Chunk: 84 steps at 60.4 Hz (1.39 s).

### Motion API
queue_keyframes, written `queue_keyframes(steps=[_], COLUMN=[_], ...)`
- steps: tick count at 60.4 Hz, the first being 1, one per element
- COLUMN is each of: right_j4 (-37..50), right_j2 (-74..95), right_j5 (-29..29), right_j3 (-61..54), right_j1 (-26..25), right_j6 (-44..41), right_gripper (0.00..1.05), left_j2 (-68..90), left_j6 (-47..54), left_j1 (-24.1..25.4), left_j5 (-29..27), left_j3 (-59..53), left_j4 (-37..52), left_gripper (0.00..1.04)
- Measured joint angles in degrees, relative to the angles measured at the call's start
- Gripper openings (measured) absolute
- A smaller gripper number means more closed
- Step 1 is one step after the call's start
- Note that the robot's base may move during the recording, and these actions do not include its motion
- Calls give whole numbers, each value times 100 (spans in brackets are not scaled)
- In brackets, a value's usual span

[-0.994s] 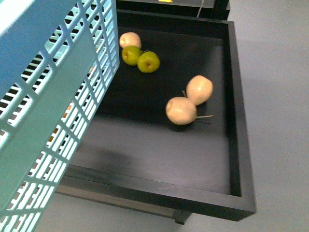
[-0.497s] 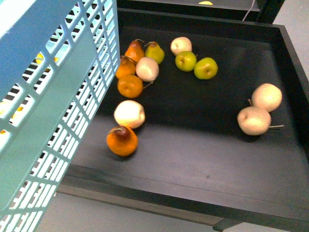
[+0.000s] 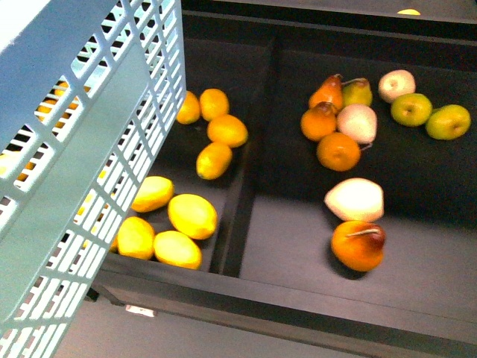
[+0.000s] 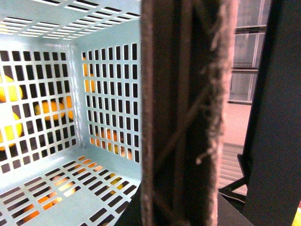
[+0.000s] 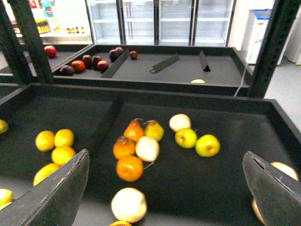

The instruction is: Pick lemon and mango into basket

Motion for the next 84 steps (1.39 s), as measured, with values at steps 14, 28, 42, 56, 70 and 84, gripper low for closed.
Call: queue_keyframes(steps=[14,28,42,56,70,84], right_j4=[0,0,2,7,2,2], right_j2=[4,2,0,2,2,4], right_j5=[-2,9,4,7,0,-2], right_j3=[0,0,0,0,0,0], right_j1=[0,0,0,0,0,0], right_j6=[2,2,2,0,2,2], right_gripper=[96,96,96,96,96,96], left_j2=[7,4,4,7,7,4], left_j6=[4,0,2,0,2,0], left_j1=[0,0,4,2,4,4], left_j5=[-4,4,-22,4,-20,4], left_j3=[2,2,2,2,2,2], left_j4=[2,2,2,2,2,2], left_gripper=[5,5,5,5,5,5])
